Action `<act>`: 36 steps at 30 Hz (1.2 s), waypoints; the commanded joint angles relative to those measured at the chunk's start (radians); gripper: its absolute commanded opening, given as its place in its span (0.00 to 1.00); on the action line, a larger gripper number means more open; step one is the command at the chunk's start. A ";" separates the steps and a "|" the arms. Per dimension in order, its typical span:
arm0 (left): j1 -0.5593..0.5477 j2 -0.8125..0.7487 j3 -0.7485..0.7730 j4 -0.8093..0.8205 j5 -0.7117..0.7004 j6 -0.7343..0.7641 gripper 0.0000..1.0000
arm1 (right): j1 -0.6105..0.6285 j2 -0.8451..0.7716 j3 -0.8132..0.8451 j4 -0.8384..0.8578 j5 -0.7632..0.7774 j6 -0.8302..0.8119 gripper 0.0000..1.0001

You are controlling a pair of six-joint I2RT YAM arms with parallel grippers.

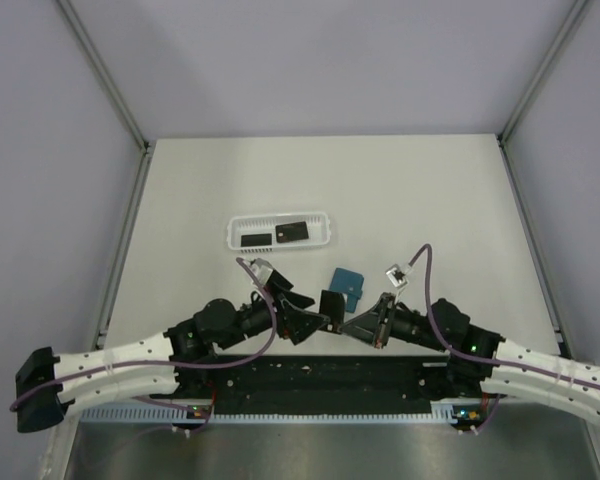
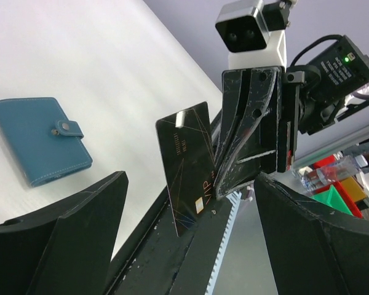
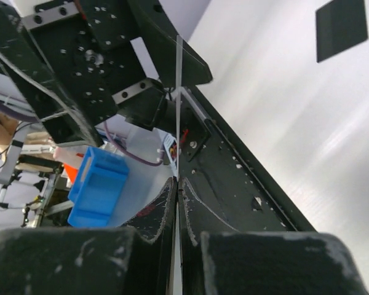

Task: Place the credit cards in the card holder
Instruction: Pick up the credit card at the corner of the board.

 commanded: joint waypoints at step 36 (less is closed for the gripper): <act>0.004 0.093 -0.026 0.235 0.245 -0.039 0.00 | 0.008 -0.090 -0.031 0.160 0.084 -0.053 0.36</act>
